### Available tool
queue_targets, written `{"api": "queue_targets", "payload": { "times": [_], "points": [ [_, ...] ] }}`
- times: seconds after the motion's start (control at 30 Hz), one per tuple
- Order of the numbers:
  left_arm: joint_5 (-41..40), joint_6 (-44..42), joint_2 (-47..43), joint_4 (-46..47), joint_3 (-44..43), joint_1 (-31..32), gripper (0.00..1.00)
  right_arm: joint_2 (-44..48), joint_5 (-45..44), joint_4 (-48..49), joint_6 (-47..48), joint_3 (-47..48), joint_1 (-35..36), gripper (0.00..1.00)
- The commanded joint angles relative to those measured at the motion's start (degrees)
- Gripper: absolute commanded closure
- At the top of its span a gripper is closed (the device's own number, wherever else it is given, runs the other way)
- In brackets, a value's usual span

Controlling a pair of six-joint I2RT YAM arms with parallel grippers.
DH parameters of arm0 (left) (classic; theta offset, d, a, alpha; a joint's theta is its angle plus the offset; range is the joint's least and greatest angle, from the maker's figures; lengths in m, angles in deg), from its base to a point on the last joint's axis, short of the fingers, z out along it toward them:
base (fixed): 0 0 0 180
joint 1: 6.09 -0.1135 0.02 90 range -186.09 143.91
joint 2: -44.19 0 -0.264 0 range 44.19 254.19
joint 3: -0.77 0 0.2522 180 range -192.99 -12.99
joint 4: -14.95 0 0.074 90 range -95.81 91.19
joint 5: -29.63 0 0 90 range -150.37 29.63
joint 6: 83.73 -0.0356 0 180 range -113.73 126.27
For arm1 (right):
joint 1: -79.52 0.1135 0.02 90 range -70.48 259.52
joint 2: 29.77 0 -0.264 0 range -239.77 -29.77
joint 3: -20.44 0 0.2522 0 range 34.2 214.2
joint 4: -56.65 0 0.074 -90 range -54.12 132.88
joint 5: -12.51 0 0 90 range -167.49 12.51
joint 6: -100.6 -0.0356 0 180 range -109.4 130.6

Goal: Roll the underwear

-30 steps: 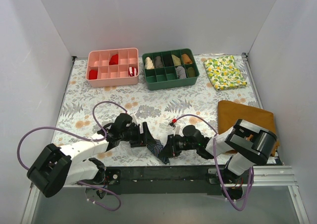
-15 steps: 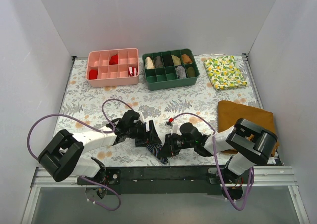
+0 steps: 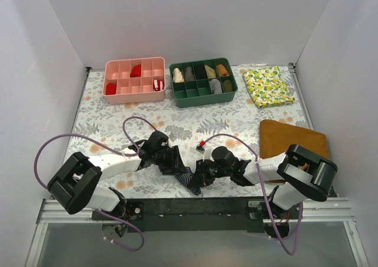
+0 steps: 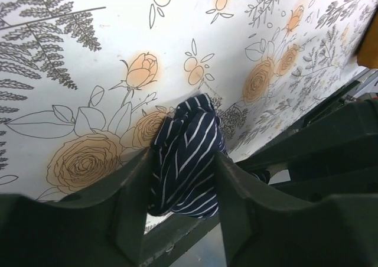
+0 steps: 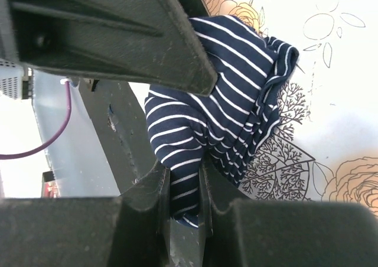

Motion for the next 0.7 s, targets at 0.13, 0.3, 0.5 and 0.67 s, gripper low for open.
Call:
{"api": "queue_targets", "payload": {
  "times": [0.13, 0.3, 0.5, 0.67],
  "points": [
    [-1.47, -2.78, 4.98, -5.98, -4.79, 0.42, 0.79, -0.49, -16.41, -29.84, 8.12, 1.27, 1.17, 0.99],
    [-5.51, -2.78, 7.89, -9.41, -8.75, 0.42, 1.00, 3.55, -26.69, -38.55, 13.30, 6.28, 3.02, 0.97],
    [-10.69, -0.33, 8.51, -9.95, -11.48, 0.42, 1.00, 8.65, -38.38, -47.08, 21.56, 12.44, 3.55, 0.84],
    [-17.02, 2.49, 7.02, -10.65, -13.59, 0.95, 1.00, 10.06, -41.73, -49.20, 25.78, 13.94, 4.16, 0.83]
  ]
}}
